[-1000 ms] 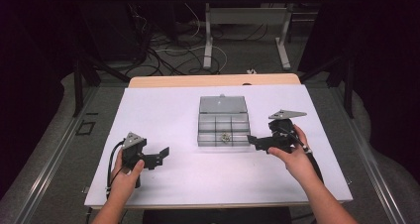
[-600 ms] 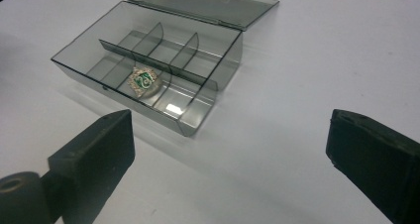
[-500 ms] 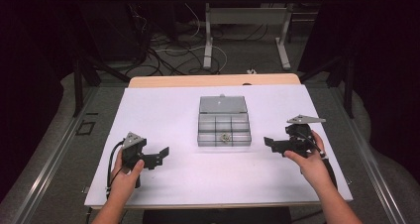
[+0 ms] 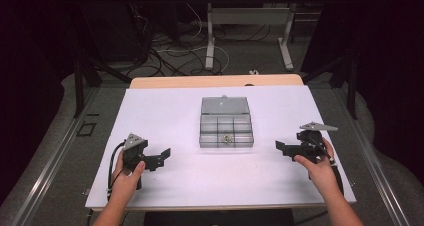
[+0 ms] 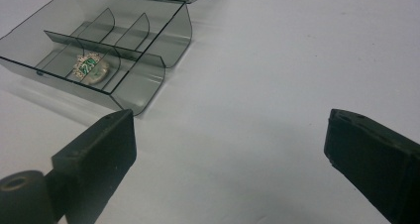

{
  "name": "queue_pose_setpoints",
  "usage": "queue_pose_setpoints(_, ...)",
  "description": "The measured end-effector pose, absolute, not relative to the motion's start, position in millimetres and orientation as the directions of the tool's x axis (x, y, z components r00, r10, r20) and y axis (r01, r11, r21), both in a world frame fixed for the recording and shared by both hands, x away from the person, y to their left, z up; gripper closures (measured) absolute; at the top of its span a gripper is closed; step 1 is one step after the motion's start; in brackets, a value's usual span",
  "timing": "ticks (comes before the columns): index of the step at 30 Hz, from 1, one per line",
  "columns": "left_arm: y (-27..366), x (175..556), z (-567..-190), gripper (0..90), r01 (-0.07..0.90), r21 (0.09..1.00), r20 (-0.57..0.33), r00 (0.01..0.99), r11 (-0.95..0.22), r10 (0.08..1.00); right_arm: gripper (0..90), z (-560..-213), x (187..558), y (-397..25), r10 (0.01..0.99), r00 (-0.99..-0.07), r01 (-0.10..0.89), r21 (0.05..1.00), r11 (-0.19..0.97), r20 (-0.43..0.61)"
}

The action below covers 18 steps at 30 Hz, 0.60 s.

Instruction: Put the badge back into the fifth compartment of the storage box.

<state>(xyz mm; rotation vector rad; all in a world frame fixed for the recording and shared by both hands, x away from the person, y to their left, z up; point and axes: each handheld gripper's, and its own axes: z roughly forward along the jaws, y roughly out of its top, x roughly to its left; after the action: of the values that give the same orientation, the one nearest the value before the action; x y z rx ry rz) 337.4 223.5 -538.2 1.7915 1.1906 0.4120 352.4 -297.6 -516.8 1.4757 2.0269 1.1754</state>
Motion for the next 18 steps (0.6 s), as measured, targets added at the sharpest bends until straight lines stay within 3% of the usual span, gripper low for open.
queue_pose_setpoints(18,223.1,337.5,-538.7,0.3,0.549,0.826,-0.191,0.486,-0.128,0.853,8.3,-544.1,353.5,-309.0,0.923,-0.341,0.612,0.787,0.075,0.177)
